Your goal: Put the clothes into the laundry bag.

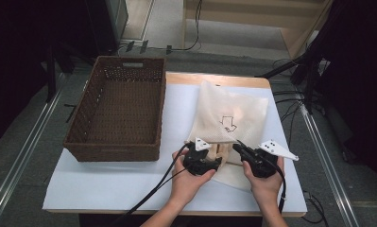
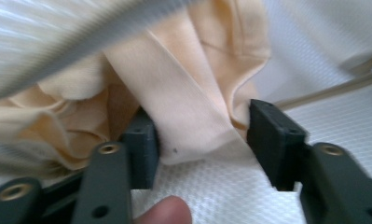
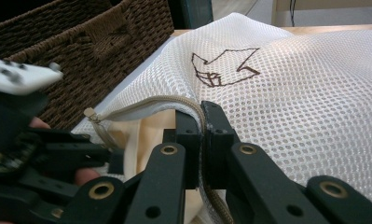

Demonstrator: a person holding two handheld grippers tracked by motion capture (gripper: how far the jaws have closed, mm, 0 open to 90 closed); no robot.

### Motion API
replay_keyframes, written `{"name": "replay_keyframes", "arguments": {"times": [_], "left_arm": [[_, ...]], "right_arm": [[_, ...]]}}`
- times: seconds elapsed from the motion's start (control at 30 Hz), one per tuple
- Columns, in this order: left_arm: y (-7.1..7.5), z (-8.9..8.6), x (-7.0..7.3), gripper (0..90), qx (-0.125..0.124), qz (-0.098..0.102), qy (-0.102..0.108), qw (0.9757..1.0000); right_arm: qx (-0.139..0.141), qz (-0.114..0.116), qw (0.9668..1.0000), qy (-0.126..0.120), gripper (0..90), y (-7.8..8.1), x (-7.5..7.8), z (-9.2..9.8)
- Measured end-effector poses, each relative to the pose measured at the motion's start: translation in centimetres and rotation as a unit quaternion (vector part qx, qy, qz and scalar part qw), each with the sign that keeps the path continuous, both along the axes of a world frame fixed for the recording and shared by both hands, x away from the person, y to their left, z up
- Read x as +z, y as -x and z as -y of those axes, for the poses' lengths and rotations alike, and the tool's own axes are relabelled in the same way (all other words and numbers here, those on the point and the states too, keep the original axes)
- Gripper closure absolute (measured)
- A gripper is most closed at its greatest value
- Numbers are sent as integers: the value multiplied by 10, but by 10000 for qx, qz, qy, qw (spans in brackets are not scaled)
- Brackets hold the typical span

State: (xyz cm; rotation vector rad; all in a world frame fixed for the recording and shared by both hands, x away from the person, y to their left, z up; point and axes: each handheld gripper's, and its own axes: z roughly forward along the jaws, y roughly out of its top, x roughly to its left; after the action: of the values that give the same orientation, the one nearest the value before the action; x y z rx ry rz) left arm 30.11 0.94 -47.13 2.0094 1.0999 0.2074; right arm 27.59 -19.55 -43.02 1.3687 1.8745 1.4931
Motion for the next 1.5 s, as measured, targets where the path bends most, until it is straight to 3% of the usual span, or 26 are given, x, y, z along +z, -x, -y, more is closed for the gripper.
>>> {"name": "replay_keyframes", "arguments": {"times": [0.1,0.2,0.23,0.33,0.37,0.43,0.47,0.5,0.53,0.6,0.67,0.73,0.83,0.93,0.97,1.0,1.07,1.1,1.27,1.3,1.37,1.43,1.5], "left_arm": [[-7,9,-4,700,-9,19,-148,9999],[-19,21,1,794,22,26,-202,9998],[-25,25,2,807,55,-14,-134,9999],[-47,29,-4,814,595,28,124,9981],[-52,29,-6,815,803,77,185,9966],[-55,28,-5,815,1222,380,202,9916],[-55,26,-4,814,1492,555,222,9870],[-57,23,-3,813,1750,619,246,9823],[-60,22,-5,809,1823,533,246,9815],[-70,24,-9,763,1489,-58,123,9888],[-68,22,-6,683,1248,-18,-65,9922],[-62,18,-4,583,933,-147,0,9955],[-47,11,-1,461,611,-287,35,9977],[-30,5,1,405,415,-318,104,9986],[-26,5,0,398,399,-278,28,9988],[-21,6,0,401,391,-222,-186,9988],[-16,12,-1,475,371,44,-549,9978],[-16,14,-1,541,364,48,-604,9975],[-31,28,-1,828,168,-156,-511,9984],[-38,31,-1,848,217,-217,-445,9985],[-44,32,-1,868,394,-121,-476,9980],[-53,27,-4,874,837,67,-494,9952],[-60,17,-7,870,1102,-25,-208,9937]], "right_arm": [[54,-2,10000,44,875,1,0,-2],[78,-9,10000,45,875,2,-1,-4],[96,-40,9999,44,875,2,-1,-4],[133,-101,9998,60,875,2,-4,-6],[160,-145,9997,82,875,2,-5,-7],[175,-220,9995,134,875,1,-9,-9],[187,-263,9993,162,875,0,-11,-9],[187,-302,9991,215,875,0,-14,-9],[205,-353,9988,284,875,-2,-18,-10],[228,-472,9979,369,875,-4,-23,-12],[224,-536,9974,426,875,-6,-27,-12],[229,-620,9971,368,875,-9,-30,-10],[192,-662,9967,417,875,-12,-33,-11],[192,-720,9962,458,875,-15,-37,-12],[178,-751,9960,448,874,-16,-37,-12],[178,-757,9959,467,874,-17,-38,-12],[176,-791,9955,492,874,-18,-40,-14],[185,-809,9953,495,874,-19,-40,-15],[195,-794,9954,500,874,-18,-40,-14],[196,-793,9954,491,874,-18,-40,-13],[207,-796,9954,494,875,-18,-41,-12],[204,-774,9952,571,875,-17,-42,-12],[164,-705,9942,801,874,-16,-43,-13]]}}
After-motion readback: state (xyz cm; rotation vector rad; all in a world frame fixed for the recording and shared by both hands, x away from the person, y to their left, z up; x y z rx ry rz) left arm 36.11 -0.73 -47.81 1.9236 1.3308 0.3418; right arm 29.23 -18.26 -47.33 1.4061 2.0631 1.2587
